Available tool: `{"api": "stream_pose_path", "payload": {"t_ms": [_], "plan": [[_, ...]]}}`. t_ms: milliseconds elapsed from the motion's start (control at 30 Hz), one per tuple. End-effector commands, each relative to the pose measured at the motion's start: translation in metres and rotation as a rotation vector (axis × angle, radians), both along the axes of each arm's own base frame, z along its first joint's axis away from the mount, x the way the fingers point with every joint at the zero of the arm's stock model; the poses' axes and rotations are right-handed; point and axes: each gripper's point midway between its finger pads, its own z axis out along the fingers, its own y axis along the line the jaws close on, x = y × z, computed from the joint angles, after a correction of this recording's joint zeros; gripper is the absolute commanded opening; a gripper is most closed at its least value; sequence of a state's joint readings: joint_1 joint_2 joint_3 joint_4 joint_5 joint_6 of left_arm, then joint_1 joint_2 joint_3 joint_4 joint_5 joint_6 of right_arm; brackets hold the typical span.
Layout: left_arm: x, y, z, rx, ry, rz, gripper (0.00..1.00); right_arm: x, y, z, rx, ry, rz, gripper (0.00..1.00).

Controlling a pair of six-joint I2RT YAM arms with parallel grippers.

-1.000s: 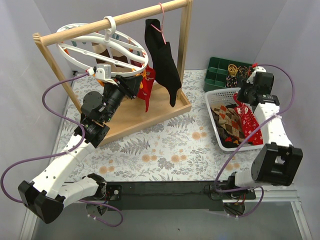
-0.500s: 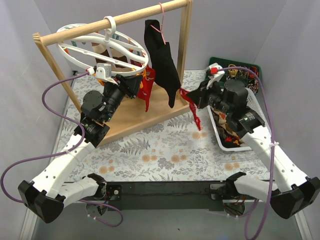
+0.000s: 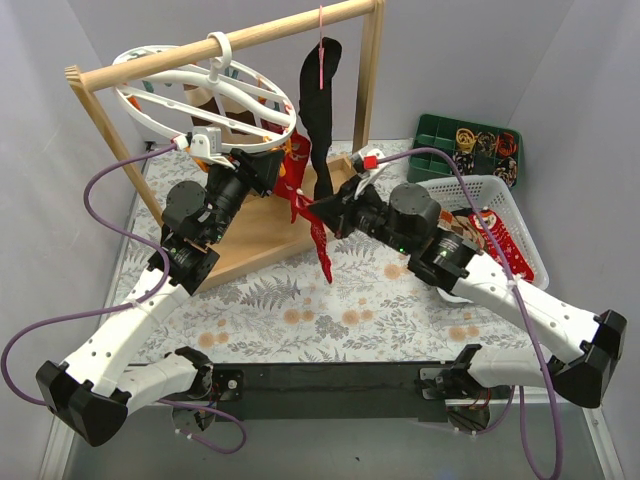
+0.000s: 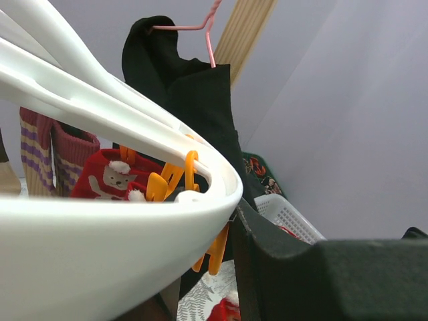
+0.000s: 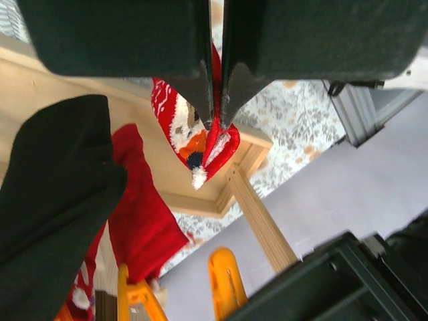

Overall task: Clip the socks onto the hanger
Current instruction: Clamp the sock onto the hanger.

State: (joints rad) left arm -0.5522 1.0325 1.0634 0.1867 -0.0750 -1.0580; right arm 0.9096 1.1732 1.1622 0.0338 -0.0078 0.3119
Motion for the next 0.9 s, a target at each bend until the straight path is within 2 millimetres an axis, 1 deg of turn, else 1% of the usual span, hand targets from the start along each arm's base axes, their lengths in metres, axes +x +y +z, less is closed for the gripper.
{"api": "stream_pose_path", "payload": {"t_ms": [0,33,67,100,133,200,233,267,367,533,567,700,800,867], "plan": [[0.010,0.006,-0.012,0.002,0.078,0.049,0.00,0.011,0.013,0.067,0.181,-0.124,-0.122,0.01],[0.010,0.006,-0.012,0.002,0.081,0.052,0.00,0.008,0.023,0.064,0.173,-0.123,-0.115,0.01],[0.011,0.007,-0.015,0.006,0.091,0.056,0.00,0.014,0.021,0.064,0.167,-0.127,-0.168,0.01],[0.011,0.007,-0.014,0.001,0.094,0.058,0.00,0.015,0.023,0.068,0.170,-0.141,-0.185,0.01],[0.011,0.008,-0.014,0.001,0.095,0.063,0.00,0.013,0.028,0.066,0.167,-0.140,-0.188,0.01],[0.011,0.009,-0.013,0.000,0.096,0.067,0.00,0.019,0.025,0.067,0.174,-0.142,-0.248,0.01],[0.011,0.010,-0.014,-0.001,0.098,0.070,0.00,0.020,0.027,0.065,0.170,-0.137,-0.261,0.01],[0.011,0.010,-0.014,-0.001,0.101,0.071,0.00,0.024,0.025,0.063,0.169,-0.132,-0.292,0.01],[0.011,0.010,-0.014,-0.001,0.103,0.073,0.00,0.027,0.025,0.066,0.191,-0.133,-0.325,0.01],[0.011,0.011,-0.017,0.007,0.111,0.077,0.00,0.030,0.025,0.076,0.212,-0.157,-0.337,0.01],[0.011,0.011,-0.017,0.007,0.111,0.077,0.00,0.029,0.025,0.080,0.223,-0.167,-0.335,0.01],[0.012,0.010,-0.019,0.009,0.115,0.075,0.00,0.029,0.028,0.086,0.233,-0.182,-0.328,0.01],[0.012,0.010,-0.021,0.008,0.122,0.073,0.00,0.029,0.031,0.089,0.241,-0.185,-0.314,0.01],[0.011,0.010,-0.019,0.005,0.119,0.071,0.00,0.029,0.034,0.087,0.236,-0.185,-0.311,0.01]]}}
